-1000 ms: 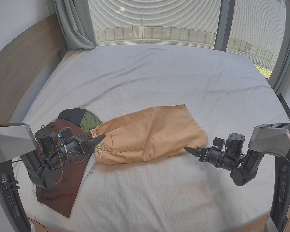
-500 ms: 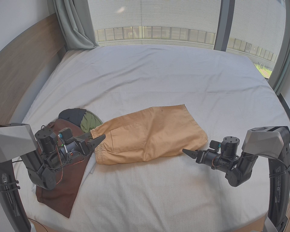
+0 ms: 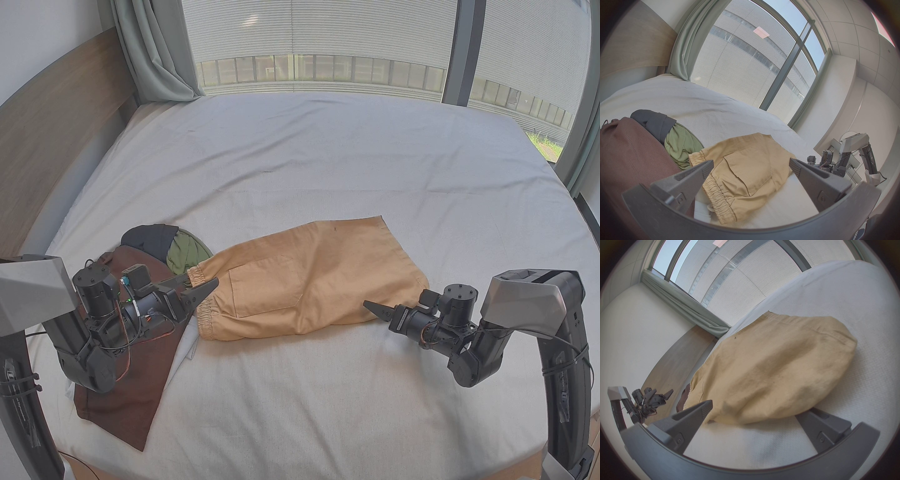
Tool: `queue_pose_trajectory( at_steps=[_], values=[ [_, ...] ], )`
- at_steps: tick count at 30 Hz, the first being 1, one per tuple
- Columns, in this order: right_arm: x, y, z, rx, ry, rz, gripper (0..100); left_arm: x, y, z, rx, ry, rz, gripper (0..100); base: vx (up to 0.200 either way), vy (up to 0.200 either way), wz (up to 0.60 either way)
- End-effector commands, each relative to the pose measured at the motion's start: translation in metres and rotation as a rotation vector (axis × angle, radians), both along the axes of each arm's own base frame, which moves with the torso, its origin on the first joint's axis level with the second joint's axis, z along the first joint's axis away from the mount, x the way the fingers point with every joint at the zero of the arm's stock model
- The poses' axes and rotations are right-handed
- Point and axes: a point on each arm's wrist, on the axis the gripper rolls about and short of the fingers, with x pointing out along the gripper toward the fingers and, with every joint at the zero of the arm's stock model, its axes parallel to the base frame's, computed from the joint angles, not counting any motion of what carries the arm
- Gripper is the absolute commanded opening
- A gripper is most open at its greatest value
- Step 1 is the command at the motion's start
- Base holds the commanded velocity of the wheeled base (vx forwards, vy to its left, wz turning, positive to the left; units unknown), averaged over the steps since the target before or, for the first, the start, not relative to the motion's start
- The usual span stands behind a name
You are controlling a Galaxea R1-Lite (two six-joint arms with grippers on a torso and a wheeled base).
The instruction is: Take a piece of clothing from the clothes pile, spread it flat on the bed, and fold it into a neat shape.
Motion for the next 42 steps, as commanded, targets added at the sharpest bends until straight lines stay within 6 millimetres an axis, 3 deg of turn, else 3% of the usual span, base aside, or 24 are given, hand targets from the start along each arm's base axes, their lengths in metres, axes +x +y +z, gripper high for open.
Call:
queue_pose_trajectory(
  at_steps=[1, 6, 21, 22, 42],
  values=[
    [0.0047, 0.0064, -0.0056, 0.036, 0.017, -0.001, 100, 0.0004, -0.0001, -0.0015, 0.000, 0.004, -0.001, 100, 0.000, 0.000, 0.00],
    [0.0097, 0.0112, -0.0037, 0.112, 0.024, -0.012, 100, 0.0004, -0.0001, -0.0015, 0.000, 0.004, -0.002, 100, 0.000, 0.000, 0.00],
    [0.0131, 0.0123, -0.0080, 0.121, 0.022, -0.015, 100, 0.0009, -0.0012, -0.0051, 0.001, 0.014, -0.005, 100, 0.000, 0.000, 0.00],
    [0.0131, 0.0123, -0.0080, 0.121, 0.022, -0.015, 0, 0.0009, -0.0012, -0.0052, 0.001, 0.016, -0.005, 100, 0.000, 0.000, 0.00],
    [0.0056, 0.0085, -0.0007, 0.121, 0.012, -0.020, 0, 0.0025, -0.0008, -0.0064, -0.006, 0.013, -0.082, 100, 0.000, 0.000, 0.00]
  ],
)
